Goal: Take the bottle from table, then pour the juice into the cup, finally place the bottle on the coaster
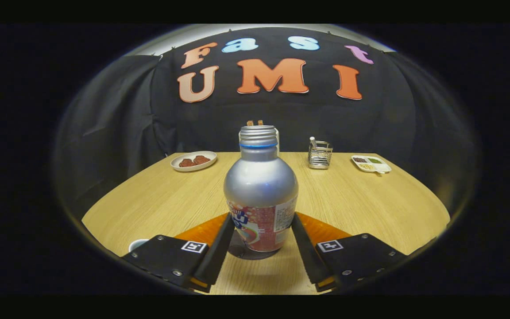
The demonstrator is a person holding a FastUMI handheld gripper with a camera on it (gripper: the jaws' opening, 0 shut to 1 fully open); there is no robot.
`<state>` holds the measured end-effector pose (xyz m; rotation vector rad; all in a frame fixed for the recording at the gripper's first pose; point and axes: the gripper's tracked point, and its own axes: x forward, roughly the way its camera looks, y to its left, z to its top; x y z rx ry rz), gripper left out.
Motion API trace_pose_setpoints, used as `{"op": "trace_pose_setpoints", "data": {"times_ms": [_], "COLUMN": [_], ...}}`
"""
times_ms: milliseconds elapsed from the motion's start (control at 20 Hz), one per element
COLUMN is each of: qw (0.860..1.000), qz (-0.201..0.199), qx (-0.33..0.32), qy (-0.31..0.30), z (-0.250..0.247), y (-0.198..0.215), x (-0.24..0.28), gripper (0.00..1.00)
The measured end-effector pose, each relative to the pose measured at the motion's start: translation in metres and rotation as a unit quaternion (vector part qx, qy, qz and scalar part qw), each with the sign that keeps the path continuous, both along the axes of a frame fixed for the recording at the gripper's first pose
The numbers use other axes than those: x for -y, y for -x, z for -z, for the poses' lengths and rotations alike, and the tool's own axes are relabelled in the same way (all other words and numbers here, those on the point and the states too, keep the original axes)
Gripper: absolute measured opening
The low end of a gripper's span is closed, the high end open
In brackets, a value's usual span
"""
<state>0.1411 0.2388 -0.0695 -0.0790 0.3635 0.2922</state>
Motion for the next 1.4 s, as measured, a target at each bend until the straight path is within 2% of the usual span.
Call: {"op": "trace_pose_setpoints", "data": {"times_ms": [350, 650, 1150, 1250, 1350, 1400], "qw": [1.000, 1.000, 1.000, 1.000, 1.000, 1.000], "qz": [-0.005, -0.007, 0.001, 0.003, 0.005, 0.007], "qx": [-0.010, 0.009, -0.002, -0.005, -0.006, -0.005], "qy": [0.002, 0.016, 0.023, 0.018, 0.011, 0.012], "z": [0.025, 0.027, 0.038, 0.041, 0.039, 0.039], "y": [-0.002, 0.004, 0.014, 0.018, 0.022, 0.024], "x": [-0.005, -0.006, -0.003, -0.001, 0.001, 0.003], "gripper": [0.76, 0.76, 0.79, 0.83, 0.90, 0.96]}}
